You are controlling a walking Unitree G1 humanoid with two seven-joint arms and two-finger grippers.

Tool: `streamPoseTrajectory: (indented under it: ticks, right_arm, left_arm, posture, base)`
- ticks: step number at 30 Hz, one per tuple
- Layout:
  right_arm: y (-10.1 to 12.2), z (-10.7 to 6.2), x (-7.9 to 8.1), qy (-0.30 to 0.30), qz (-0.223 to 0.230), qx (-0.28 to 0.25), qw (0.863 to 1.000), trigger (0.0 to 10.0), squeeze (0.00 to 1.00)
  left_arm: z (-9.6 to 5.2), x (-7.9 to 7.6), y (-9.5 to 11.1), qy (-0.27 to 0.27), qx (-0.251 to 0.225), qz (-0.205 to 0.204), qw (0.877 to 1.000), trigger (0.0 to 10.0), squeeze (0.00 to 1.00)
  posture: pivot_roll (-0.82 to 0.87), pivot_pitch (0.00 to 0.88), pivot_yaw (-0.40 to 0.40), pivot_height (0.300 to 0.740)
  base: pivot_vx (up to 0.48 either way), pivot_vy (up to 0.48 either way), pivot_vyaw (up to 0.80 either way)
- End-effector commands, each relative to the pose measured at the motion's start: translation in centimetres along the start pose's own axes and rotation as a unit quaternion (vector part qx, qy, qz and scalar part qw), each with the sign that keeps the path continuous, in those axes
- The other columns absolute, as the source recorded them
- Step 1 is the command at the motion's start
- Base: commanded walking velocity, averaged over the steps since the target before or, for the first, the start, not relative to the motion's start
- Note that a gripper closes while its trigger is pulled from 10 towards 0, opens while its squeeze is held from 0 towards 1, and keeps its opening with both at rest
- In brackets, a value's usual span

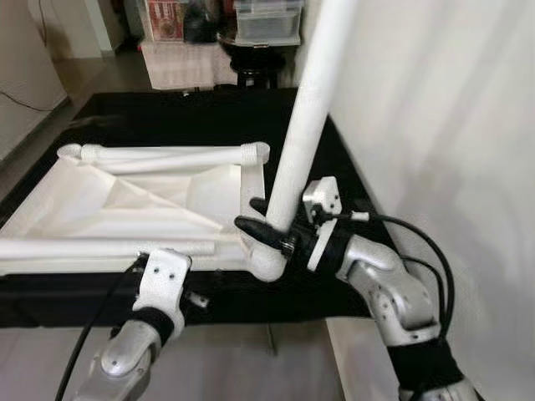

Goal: Building children table

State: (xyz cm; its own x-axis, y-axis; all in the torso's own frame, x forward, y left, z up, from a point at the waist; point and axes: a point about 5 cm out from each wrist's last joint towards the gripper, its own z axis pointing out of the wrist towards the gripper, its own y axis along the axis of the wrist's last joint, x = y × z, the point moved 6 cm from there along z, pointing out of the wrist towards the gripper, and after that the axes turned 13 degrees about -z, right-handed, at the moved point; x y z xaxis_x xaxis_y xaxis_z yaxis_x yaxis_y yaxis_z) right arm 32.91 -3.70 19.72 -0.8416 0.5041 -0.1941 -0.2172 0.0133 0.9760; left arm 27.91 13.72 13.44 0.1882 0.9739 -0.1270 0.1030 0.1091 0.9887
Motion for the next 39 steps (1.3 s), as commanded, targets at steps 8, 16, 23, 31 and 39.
streamPoseTrajectory:
  ticks: [8, 16, 23, 31, 39]
  right_arm:
    - [0.3, 0.6, 0.0, -0.012, -0.016, -0.003, 1.000, 10.0, 0.00]
    - [0.3, 1.3, -1.3, -0.061, -0.027, 0.000, 0.998, 10.0, 0.00]
    - [0.9, 2.3, -2.1, -0.082, -0.029, -0.008, 0.996, 10.0, 0.00]
    - [0.6, 2.5, -3.1, -0.129, -0.027, 0.000, 0.991, 10.0, 0.00]
    - [0.1, 2.3, -6.9, -0.214, -0.031, 0.022, 0.976, 10.0, 0.00]
  left_arm:
    - [-0.4, 1.0, -0.7, 0.012, 0.016, 0.011, 1.000, 10.0, 0.00]
    - [-0.5, 1.5, -0.7, 0.021, 0.014, 0.022, 0.999, 10.0, 0.00]
    - [-0.5, 3.2, -0.2, 0.065, 0.000, 0.038, 0.997, 10.0, 0.00]
    - [-0.5, 2.7, -0.2, 0.048, 0.002, 0.055, 0.997, 10.0, 0.00]
    - [-0.3, 2.0, -0.3, 0.022, 0.004, 0.078, 0.997, 10.0, 0.00]
  posture:
    - [-0.15, 0.046, -0.005, 0.740]
    - [-0.15, 0.054, -0.001, 0.740]
    - [-0.14, 0.062, -0.010, 0.740]
    - [-0.13, 0.066, -0.007, 0.740]
    - [-0.13, 0.061, -0.005, 0.740]
  base:
    - [0.000, 0.000, 0.00]
    - [0.000, 0.070, 0.00]
    - [0.000, 0.411, 0.00]
    - [0.000, 0.000, 0.00]
    - [0.000, 0.000, 0.00]
